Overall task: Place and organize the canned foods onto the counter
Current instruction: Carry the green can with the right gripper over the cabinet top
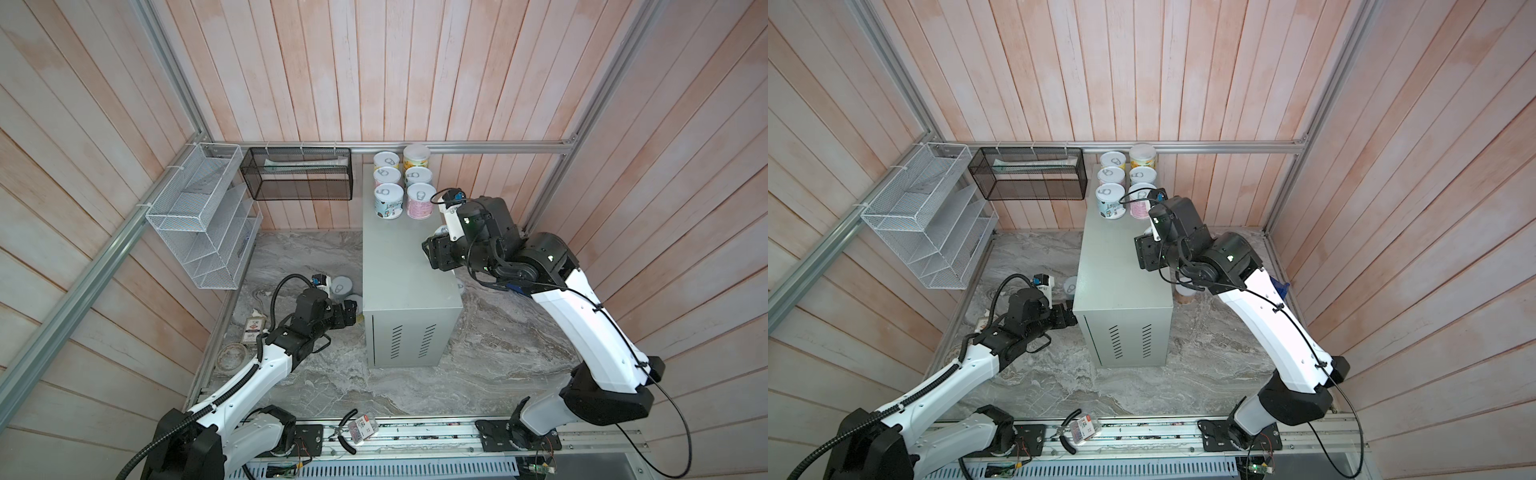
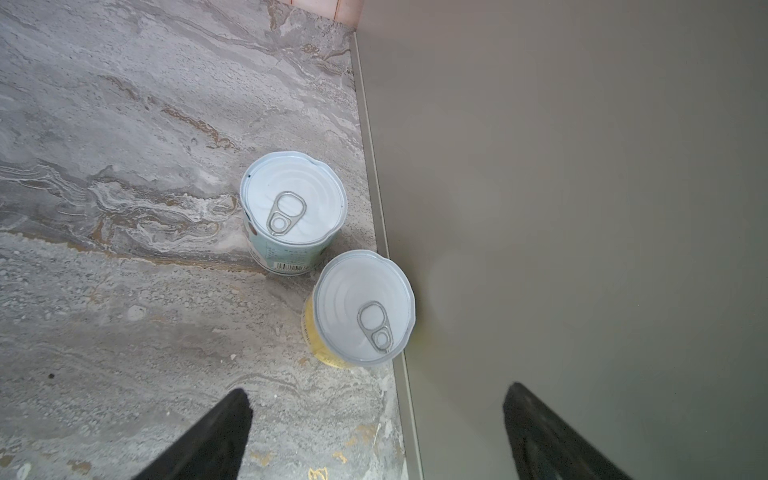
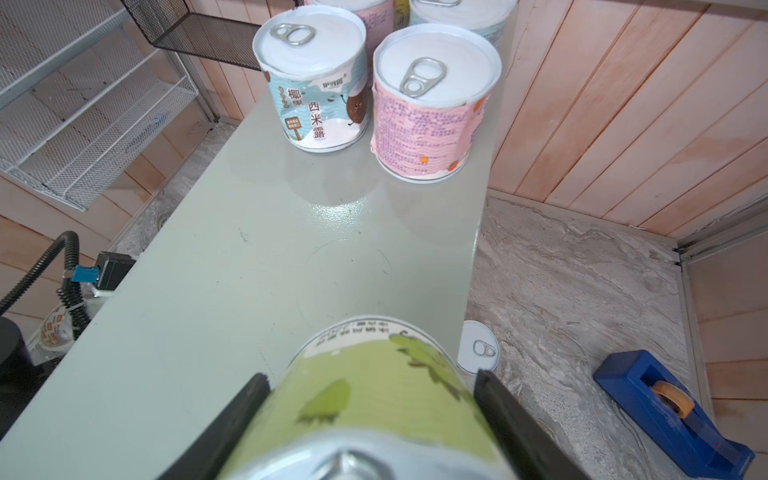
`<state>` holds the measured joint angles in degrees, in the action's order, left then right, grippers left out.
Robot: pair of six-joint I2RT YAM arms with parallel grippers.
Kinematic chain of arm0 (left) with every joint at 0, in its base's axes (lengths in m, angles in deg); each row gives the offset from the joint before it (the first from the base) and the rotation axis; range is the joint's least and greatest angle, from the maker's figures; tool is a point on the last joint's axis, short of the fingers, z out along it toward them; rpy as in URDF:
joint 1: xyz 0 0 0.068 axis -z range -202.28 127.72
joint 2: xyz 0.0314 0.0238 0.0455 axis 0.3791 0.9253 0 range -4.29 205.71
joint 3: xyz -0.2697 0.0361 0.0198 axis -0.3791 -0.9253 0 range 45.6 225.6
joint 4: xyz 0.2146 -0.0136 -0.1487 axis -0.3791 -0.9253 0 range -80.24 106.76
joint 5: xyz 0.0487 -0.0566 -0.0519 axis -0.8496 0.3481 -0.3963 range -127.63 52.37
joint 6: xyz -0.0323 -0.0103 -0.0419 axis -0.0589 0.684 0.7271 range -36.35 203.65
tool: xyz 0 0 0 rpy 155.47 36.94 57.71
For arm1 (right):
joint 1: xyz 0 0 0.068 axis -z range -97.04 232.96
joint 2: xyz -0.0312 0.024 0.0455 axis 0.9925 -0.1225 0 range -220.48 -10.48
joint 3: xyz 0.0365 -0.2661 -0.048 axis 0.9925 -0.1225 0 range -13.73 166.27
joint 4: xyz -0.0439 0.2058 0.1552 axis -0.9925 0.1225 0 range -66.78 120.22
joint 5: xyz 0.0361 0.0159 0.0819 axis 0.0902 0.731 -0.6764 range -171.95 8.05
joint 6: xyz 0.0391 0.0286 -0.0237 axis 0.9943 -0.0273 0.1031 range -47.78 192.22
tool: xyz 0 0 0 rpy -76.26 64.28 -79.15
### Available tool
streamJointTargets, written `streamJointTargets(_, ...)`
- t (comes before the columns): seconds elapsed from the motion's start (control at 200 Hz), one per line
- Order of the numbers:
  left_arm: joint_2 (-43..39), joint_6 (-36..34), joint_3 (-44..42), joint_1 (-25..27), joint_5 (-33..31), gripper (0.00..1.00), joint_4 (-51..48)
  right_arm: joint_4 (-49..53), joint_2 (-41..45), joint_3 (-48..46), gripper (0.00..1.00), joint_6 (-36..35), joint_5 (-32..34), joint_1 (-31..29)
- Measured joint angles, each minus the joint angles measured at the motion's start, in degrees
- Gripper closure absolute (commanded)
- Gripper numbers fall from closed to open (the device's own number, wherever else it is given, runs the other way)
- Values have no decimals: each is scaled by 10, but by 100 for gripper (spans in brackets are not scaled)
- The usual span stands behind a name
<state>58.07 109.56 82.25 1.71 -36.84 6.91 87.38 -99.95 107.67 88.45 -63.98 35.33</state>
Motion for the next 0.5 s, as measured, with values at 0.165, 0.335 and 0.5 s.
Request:
streamJointTargets(0.165,6,0,0,0,5,3,0,33,-40,46,100,0,3,-6)
streamJointTargets(0.335,6,0,0,0,5,3,0,60,-75,78,80,-2,12,-6)
streamJointTargets(0.5,6,0,0,0,5,3,0,66,-83,87,55,-5,15,-6)
